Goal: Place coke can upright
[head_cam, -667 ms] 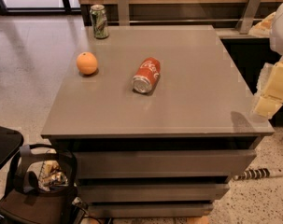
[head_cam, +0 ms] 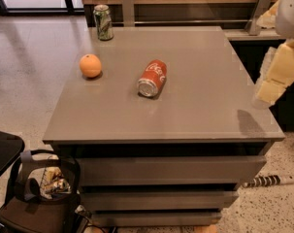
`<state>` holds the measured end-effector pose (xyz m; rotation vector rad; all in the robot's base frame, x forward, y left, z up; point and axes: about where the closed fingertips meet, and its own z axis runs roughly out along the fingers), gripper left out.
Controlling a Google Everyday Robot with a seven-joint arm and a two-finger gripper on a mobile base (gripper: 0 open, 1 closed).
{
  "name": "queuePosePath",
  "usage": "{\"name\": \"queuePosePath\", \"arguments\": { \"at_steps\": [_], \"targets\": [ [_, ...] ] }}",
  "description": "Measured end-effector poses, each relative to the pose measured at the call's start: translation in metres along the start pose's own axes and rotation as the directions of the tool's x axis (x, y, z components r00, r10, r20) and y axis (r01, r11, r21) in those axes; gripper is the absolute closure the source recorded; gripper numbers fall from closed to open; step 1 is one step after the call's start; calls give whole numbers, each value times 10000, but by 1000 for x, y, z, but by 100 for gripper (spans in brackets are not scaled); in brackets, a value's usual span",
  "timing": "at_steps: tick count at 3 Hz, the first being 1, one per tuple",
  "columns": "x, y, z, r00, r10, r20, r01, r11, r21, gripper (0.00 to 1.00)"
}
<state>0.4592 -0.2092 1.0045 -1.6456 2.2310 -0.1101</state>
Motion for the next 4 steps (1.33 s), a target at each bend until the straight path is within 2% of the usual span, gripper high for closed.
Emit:
{"name": "queuePosePath", "arguments": {
  "at_steps": [1,2,3,4],
  "targets": [
    [-21,-23,-4,9884,1322,753,-1307,9911,-255,0],
    [-50,-20,-18,9329,3003,1989,-2929,9538,-664,0],
    [-82,-17,0,8394,4632,2845,-4542,8851,-1009,0],
    [-106,-32,27,7215,6002,3453,-6006,7906,-1193,0]
  ]
}}
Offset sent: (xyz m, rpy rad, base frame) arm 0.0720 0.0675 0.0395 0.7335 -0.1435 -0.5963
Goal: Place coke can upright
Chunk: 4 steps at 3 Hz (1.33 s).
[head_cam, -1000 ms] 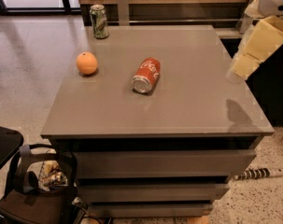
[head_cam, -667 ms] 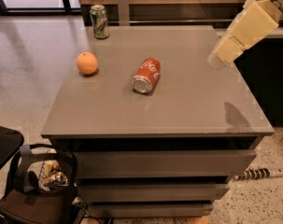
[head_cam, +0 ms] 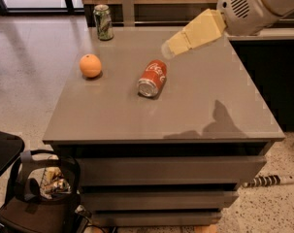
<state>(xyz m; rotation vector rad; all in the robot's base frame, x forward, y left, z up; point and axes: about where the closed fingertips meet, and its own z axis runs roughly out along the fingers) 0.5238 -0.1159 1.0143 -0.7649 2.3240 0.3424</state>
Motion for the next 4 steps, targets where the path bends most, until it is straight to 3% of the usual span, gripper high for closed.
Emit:
{"name": "queuePosePath", "arguments": {
  "at_steps": [1,2,3,4],
  "targets": [
    [-21,-6,1,9923,909,846,-929,9955,198,0],
    [-21,-6,1,9922,919,843,-939,9954,196,0],
    [-33,-11,20,9872,1576,256,-1580,9873,160,0],
    [-45,-23,62,9616,2464,-1205,-2381,9680,792,0]
  ]
}}
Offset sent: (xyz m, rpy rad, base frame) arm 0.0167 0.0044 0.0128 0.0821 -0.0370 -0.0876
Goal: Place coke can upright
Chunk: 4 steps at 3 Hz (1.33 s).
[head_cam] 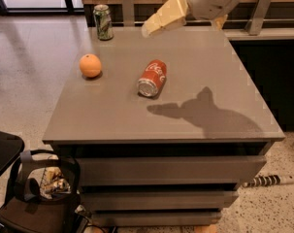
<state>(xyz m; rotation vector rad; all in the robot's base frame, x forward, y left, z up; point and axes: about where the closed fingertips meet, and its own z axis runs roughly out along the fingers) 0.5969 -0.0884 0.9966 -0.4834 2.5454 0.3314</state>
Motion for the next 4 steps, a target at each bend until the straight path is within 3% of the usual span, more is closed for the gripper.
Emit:
{"name": "queuePosePath", "arguments": {
  "at_steps": [1,2,3,4],
  "targets": [
    [-13,12,37,9882,943,-1209,-838,9925,893,0],
    [-13,21,64,9561,1994,-2148,-1591,9687,1907,0],
    [-7,26,82,9155,2903,-2786,-2073,9338,2917,0],
    [-8,24,102,8822,3577,-3062,-2457,9045,3487,0]
  ]
}}
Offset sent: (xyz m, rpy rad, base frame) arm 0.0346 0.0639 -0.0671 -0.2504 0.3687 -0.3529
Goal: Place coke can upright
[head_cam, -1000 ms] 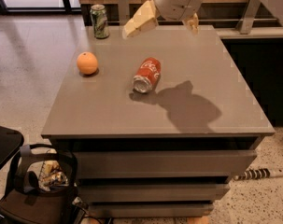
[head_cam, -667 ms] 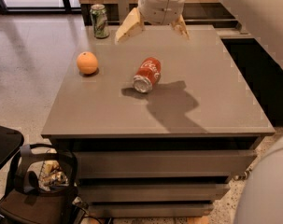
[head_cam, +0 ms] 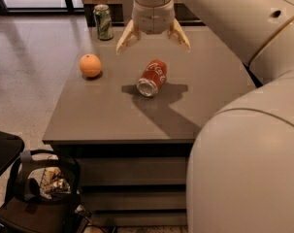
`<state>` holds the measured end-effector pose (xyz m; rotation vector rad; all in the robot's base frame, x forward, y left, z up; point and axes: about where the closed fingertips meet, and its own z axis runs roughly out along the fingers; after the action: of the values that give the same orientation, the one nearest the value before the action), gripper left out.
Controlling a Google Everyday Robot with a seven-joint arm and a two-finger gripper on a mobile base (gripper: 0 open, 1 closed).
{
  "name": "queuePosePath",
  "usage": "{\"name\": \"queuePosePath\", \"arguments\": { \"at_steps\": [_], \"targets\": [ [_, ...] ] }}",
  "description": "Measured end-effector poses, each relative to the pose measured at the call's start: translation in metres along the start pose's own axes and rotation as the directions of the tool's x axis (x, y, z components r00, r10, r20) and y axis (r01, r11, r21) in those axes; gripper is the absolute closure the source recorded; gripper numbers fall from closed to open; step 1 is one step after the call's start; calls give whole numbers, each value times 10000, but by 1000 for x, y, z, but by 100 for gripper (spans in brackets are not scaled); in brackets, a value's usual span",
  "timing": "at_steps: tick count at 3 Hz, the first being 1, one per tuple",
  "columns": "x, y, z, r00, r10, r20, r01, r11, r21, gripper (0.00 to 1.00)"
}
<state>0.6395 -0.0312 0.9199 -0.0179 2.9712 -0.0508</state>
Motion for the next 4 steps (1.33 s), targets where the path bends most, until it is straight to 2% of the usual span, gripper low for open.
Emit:
{"name": "queuePosePath", "arguments": {
  "at_steps": [1,2,3,4],
  "targets": [
    [-11,-2,17,9982,463,-374,-468,9988,-127,0],
    [-13,-12,29,9923,1066,-637,-1095,9930,-445,0],
    [-4,-24,35,9812,1675,-957,-1737,9830,-599,0],
    [-1,-23,38,9734,1990,-1131,-2068,9764,-616,0]
  ]
}}
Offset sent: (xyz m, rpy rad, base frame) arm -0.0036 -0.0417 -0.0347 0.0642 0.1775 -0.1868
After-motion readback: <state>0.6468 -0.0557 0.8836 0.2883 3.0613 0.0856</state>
